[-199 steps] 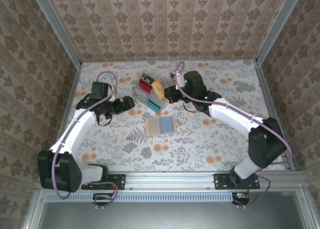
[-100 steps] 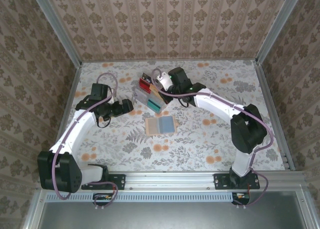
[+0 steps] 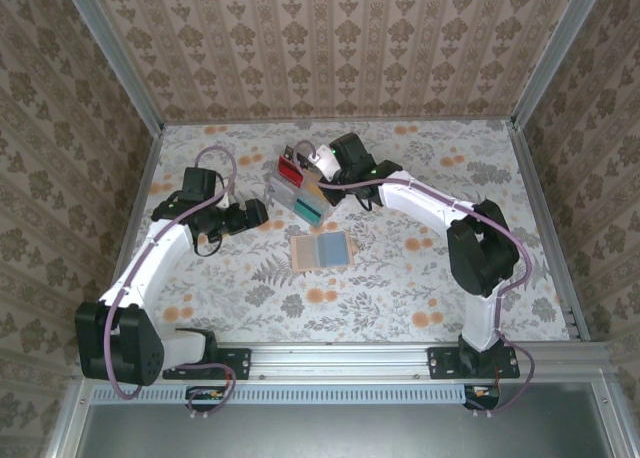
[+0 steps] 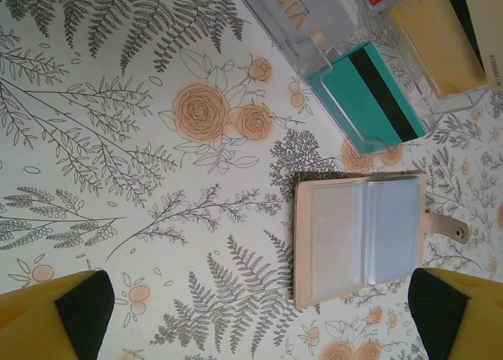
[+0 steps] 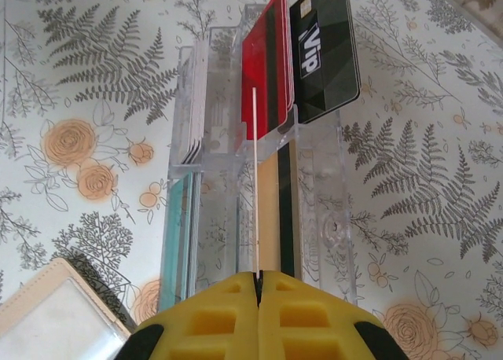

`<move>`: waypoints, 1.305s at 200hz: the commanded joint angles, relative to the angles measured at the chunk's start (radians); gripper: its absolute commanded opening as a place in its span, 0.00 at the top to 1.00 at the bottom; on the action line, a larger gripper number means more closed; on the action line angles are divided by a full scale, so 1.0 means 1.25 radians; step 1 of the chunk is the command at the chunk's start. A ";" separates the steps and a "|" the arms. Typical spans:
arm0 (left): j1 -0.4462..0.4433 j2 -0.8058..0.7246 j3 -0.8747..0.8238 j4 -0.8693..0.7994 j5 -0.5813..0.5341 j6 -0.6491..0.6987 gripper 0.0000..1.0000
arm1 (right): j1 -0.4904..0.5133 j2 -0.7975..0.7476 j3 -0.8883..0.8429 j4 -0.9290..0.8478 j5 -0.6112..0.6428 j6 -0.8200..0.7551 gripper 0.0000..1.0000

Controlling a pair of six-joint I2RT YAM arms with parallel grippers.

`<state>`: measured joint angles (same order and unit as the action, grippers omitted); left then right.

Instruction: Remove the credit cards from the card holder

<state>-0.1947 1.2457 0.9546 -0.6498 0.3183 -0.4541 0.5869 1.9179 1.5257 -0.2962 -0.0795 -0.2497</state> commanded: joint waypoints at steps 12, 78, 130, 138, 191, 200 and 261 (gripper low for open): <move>0.004 -0.009 -0.009 0.007 0.020 0.018 0.00 | -0.004 0.031 0.040 -0.036 0.031 -0.015 1.00; 0.004 -0.018 -0.012 0.013 0.038 0.013 0.00 | -0.004 0.039 0.056 -0.046 0.045 0.008 0.98; 0.004 -0.026 -0.014 0.015 0.042 0.011 0.00 | -0.004 0.048 0.088 -0.089 0.056 0.029 0.82; 0.004 -0.030 -0.016 0.018 0.041 0.010 0.00 | -0.004 0.046 0.090 -0.091 0.054 0.034 0.82; 0.004 -0.036 -0.021 0.021 0.037 0.003 0.00 | 0.005 -0.018 0.072 -0.096 0.051 0.101 0.76; 0.004 -0.036 -0.024 0.022 0.038 -0.001 0.00 | 0.010 -0.042 0.056 -0.097 0.052 0.139 0.71; 0.009 -0.036 -0.063 0.051 0.040 -0.033 0.00 | 0.092 -0.194 -0.141 -0.123 0.076 0.558 0.43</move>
<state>-0.1944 1.2217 0.8978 -0.6136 0.3519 -0.4664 0.6556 1.7226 1.4303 -0.3992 -0.0017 0.1646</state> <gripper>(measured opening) 0.999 0.554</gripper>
